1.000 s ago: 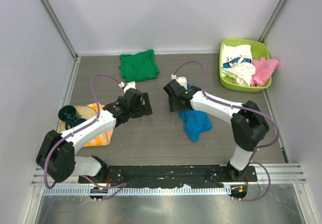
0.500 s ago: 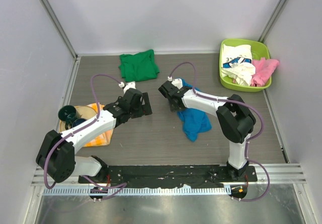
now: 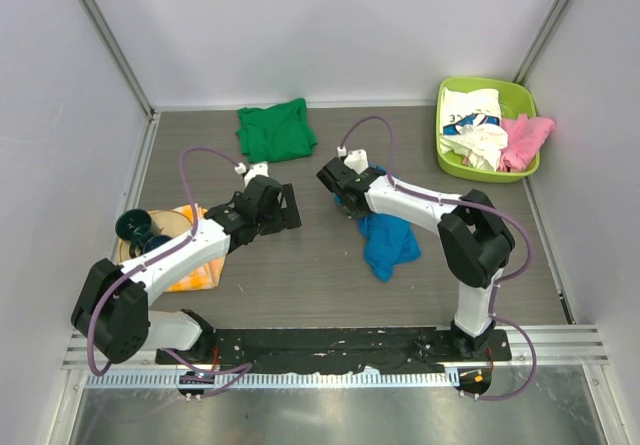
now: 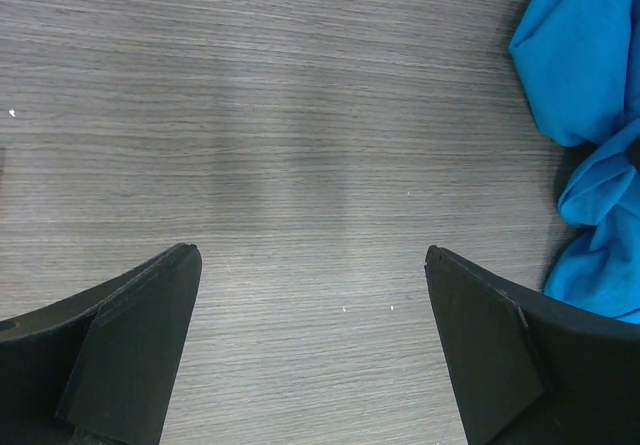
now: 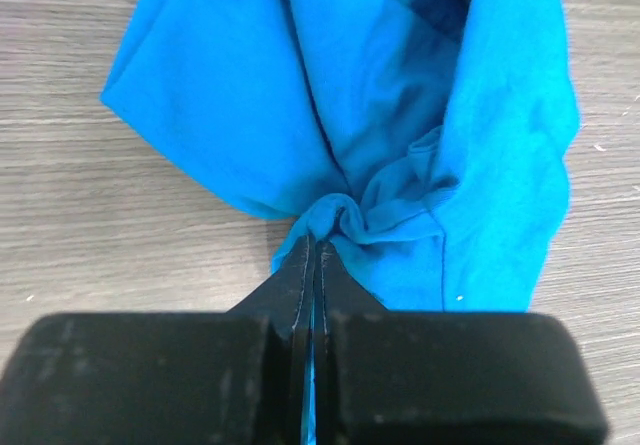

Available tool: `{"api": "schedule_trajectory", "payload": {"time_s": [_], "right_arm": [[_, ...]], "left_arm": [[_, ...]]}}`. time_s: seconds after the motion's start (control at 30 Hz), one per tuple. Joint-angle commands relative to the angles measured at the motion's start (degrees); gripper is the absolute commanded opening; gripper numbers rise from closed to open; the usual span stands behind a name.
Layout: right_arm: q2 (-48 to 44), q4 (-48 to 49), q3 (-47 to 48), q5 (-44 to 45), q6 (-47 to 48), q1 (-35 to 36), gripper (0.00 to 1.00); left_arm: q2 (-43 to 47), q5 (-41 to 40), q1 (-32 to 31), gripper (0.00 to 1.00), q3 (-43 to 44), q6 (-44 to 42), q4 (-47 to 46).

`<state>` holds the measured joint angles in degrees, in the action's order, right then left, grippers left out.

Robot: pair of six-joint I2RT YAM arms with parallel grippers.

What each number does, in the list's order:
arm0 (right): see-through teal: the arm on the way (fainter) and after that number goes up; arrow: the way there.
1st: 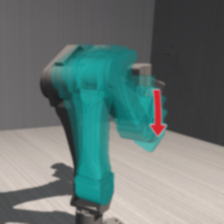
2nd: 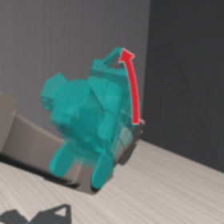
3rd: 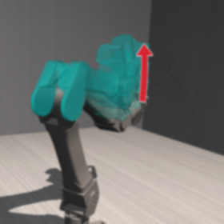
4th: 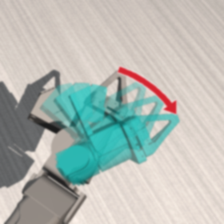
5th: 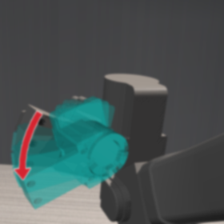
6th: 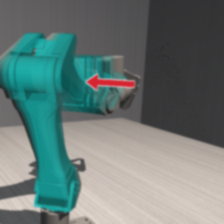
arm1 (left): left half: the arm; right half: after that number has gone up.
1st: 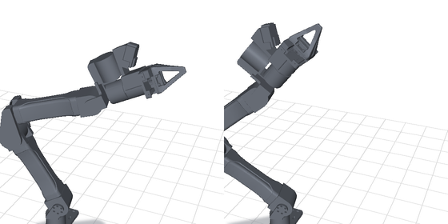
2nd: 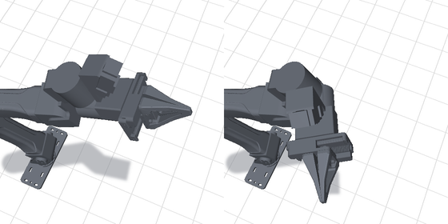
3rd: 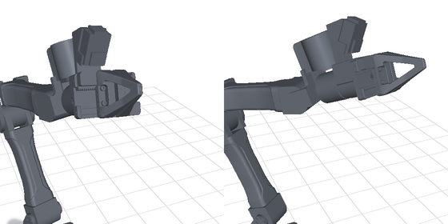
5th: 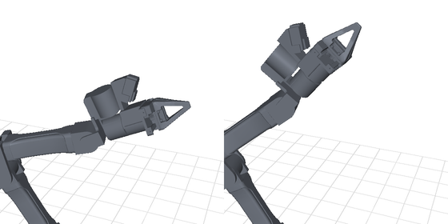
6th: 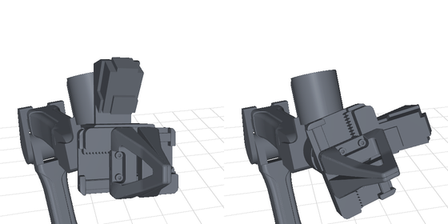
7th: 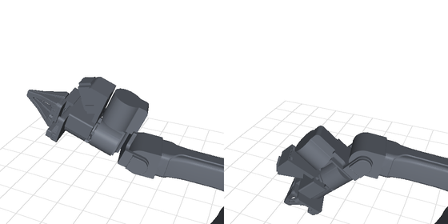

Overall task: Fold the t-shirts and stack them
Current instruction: Flatten the tshirt out

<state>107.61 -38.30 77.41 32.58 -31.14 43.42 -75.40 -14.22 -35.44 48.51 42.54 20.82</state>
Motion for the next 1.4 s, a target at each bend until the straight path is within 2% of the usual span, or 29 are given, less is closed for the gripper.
{"api": "schedule_trajectory", "payload": {"time_s": [0.0,0.13,0.17,0.37,0.4,0.53,0.67,0.83,1.1,1.37], "right_arm": [[-9.1,-2.6,6.9,2.1,2.8,2.4,0.01],[-16.5,-5.3,10.3,2.7,3.8,7.1,0.01],[-20.6,-6.9,10.7,3.6,3.8,8.1,0.01],[-35.6,-18.4,11.2,14.3,-0.8,10.1,0.01],[-39.8,-20.6,11.1,19.0,-1.8,10.1,0.01],[-49.1,-33.6,10.2,26.8,-12.5,10.0,0.01],[-55.8,-42.7,7.6,30.6,-23.7,10.0,0.01],[-56.8,-48.2,5.2,32.1,-29.9,9.9,0.01],[-54.0,-48.0,4.0,35.9,-31.3,9.8,0.01],[-52.7,-45.9,2.6,35.4,-30.0,9.6,0.01]], "left_arm": [[2.9,-1.2,0.4,1.00,1.4,-0.9,-0.3],[4.6,-1.0,0.4,1.00,2.1,0.1,0.8],[5.1,-0.7,0.4,1.00,2.3,0.5,1.2],[9.4,1.7,0.4,1.00,2.5,1.0,1.2],[10.1,1.9,0.4,1.00,2.6,0.9,1.2],[10.4,4.4,0.3,1.00,3.2,1.0,0.5],[9.4,7.1,-0.2,1.00,4.0,1.7,-0.7],[5.7,6.6,-4.2,1.00,5.1,2.7,-2.7],[-8.3,3.9,-13.9,1.00,6.2,4.7,-8.4],[-13.4,5.7,-16.3,1.00,7.4,5.4,-11.9]]}}
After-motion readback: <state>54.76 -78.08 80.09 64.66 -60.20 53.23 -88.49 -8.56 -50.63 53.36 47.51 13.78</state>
